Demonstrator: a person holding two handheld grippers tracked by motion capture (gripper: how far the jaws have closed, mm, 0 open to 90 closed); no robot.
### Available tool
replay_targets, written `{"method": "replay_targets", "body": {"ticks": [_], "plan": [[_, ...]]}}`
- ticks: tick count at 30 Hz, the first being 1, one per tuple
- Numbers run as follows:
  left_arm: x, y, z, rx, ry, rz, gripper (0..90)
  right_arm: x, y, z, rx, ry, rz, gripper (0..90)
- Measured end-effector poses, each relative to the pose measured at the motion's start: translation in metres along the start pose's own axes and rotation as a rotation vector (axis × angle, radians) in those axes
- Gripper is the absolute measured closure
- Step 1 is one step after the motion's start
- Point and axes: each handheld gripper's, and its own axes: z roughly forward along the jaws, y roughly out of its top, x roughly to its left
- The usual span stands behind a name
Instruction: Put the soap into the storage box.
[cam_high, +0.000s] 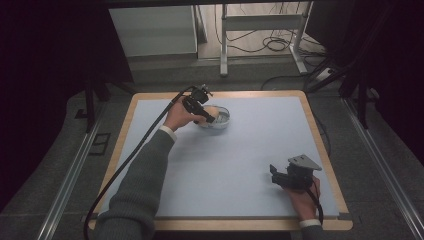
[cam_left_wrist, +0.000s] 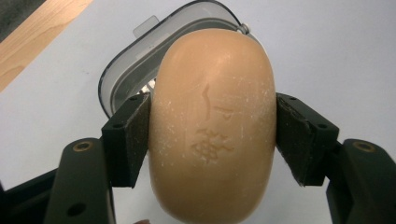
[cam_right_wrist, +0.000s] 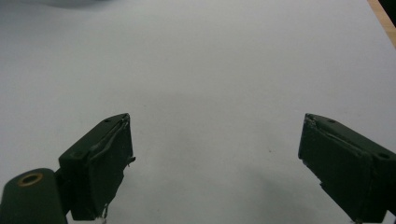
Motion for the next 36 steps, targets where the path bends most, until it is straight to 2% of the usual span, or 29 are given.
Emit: {"method": "replay_targets", "body": {"ticks": [9,18,23,27,28,31,34,36], "plan": [[0.004,0.009,0.014,0.029,0.006,0.013,32.2,0.0,0.0,0.0,0.001,-0.001,0.002,10.0],[0.007,0.021,0.026,0.026,-0.01,0.019,32.1,0.0,0.0,0.001,0.006,-0.002,0.002,10.0],[0.01,0.019,0.036,0.046,-0.011,0.012,32.0,0.0,0.0,0.001,0.007,-0.004,0.004,10.0],[0.007,0.018,0.041,0.066,0.003,0.025,31.9,0.0,0.0,0.001,0.008,-0.005,0.003,10.0],[0.006,0.018,0.041,0.062,0.006,0.027,31.5,0.0,0.0,0.001,0.009,-0.005,0.003,10.0],[0.005,0.017,0.034,-0.001,-0.01,0.001,30.0,0.0,0.0,0.001,0.008,-0.006,0.002,10.0],[0.002,0.016,0.03,0.007,-0.008,0.017,28.1,0.0,0.0,0.001,0.006,-0.006,0.002,10.0],[0.001,0.014,0.027,-0.005,-0.009,0.012,27.1,0.0,0.0,0.001,0.006,-0.007,0.001,10.0]]}}
